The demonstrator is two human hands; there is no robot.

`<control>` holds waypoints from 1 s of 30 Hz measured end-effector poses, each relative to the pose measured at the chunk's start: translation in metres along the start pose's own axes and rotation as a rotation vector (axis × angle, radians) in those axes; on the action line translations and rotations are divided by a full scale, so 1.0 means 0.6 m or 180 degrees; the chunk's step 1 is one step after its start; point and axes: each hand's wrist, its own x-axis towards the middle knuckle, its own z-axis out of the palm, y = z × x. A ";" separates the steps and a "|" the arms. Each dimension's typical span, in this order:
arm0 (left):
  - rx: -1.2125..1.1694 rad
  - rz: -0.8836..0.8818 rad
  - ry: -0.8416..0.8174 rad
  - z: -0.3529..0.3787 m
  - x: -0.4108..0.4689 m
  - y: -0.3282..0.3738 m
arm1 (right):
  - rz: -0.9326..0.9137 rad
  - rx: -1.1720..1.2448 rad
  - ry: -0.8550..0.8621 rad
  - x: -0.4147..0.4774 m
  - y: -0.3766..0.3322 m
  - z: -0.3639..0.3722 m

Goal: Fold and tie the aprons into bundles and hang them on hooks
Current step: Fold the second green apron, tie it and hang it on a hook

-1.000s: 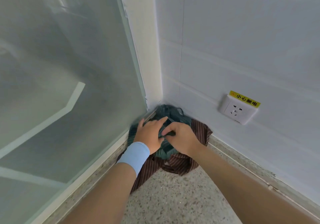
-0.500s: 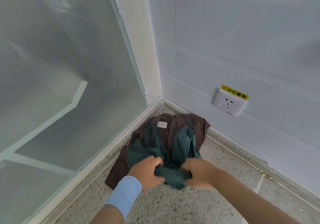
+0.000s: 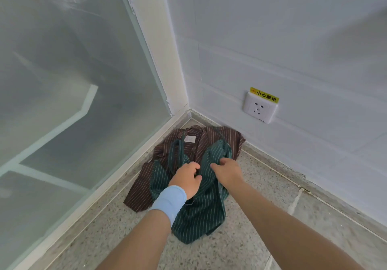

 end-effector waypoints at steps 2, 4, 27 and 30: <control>-0.0555 -0.0022 0.0139 -0.015 -0.006 0.015 | -0.0589 0.0050 -0.0011 -0.027 -0.013 -0.010; -0.1394 -0.0106 -0.0046 -0.036 -0.022 0.039 | -0.1320 -0.0054 -0.0151 -0.060 -0.025 -0.025; -0.0563 0.1331 0.1158 -0.333 -0.375 0.093 | -0.1935 0.0762 0.0352 -0.418 -0.205 -0.203; -0.0477 0.1155 0.1004 -0.346 -0.412 0.105 | -0.2222 0.0560 0.0566 -0.474 -0.221 -0.223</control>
